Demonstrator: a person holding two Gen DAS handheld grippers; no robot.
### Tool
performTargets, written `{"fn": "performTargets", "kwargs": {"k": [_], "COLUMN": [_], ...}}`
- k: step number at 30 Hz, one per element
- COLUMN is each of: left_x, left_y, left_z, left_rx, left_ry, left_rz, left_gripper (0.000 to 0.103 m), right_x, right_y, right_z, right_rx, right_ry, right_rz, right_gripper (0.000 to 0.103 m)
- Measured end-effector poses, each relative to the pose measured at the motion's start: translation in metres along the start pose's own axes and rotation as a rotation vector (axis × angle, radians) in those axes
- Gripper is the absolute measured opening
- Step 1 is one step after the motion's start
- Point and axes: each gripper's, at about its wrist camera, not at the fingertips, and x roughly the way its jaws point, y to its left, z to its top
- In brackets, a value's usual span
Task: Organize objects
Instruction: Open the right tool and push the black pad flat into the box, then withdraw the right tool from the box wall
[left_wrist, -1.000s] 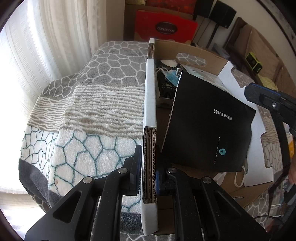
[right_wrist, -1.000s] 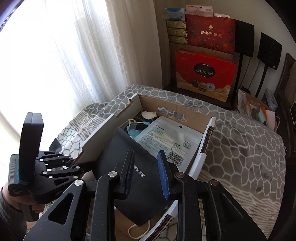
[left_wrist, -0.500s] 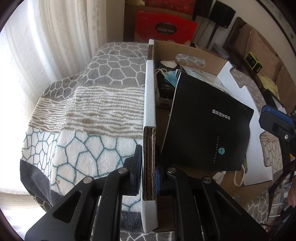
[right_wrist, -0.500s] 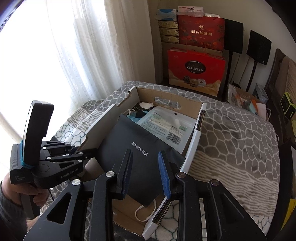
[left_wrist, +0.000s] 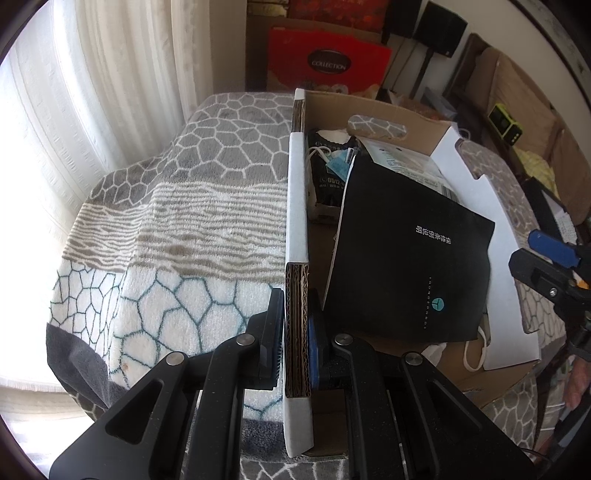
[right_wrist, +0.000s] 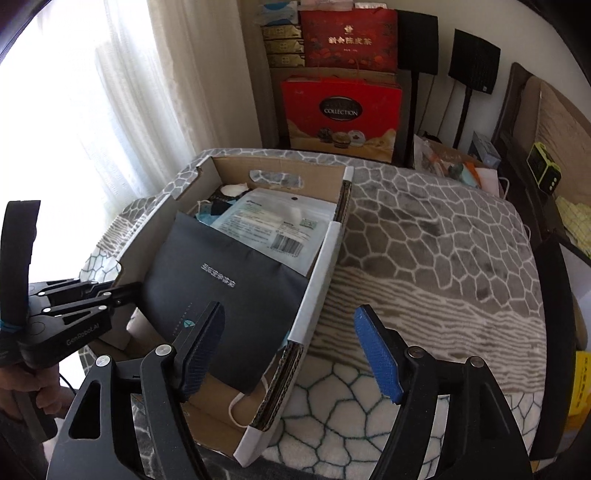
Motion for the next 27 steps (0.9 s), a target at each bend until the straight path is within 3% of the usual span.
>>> {"fn": "performTargets", "kwargs": {"k": [5,10,14,18,20,22,25,27], "left_x": [-0.001,-0.001,-0.001,0.001,0.001,0.002,0.005,0.005], "left_y": [-0.001,-0.002,-0.004,-0.004,-0.003,-0.004,-0.005,-0.005], "left_z": [0.003,0.004,0.006,0.008,0.010,0.011,0.012,0.012], "left_rx": [0.011,0.020,0.031,0.034,0.036,0.041,0.049,0.047], "left_ry": [-0.002,-0.001,-0.001,-0.001,-0.001,-0.001,0.000,-0.001], "left_rz": [0.005,0.008,0.016,0.014,0.015,0.020,0.027,0.027], "left_gripper": [0.010,0.010,0.010,0.010,0.010,0.010,0.010,0.010], "right_x": [0.013,0.018,0.021,0.028,0.031,0.033,0.034,0.034], "right_y": [-0.011,-0.019,-0.020,-0.020,-0.020,-0.020,-0.019,-0.016], "right_z": [-0.006,-0.008,-0.010,-0.011,-0.011,-0.011,-0.009,-0.009], "right_rx": [0.065,0.130,0.149,0.162,0.164,0.169,0.170,0.162], "right_ry": [0.044,0.054,0.060,0.086,0.095,0.097,0.098,0.096], "right_rz": [-0.001,0.020,0.028,0.037,0.036,0.036,0.063,0.047], "right_gripper": [0.074,0.088,0.089,0.056,0.047,0.032,0.023,0.022]}}
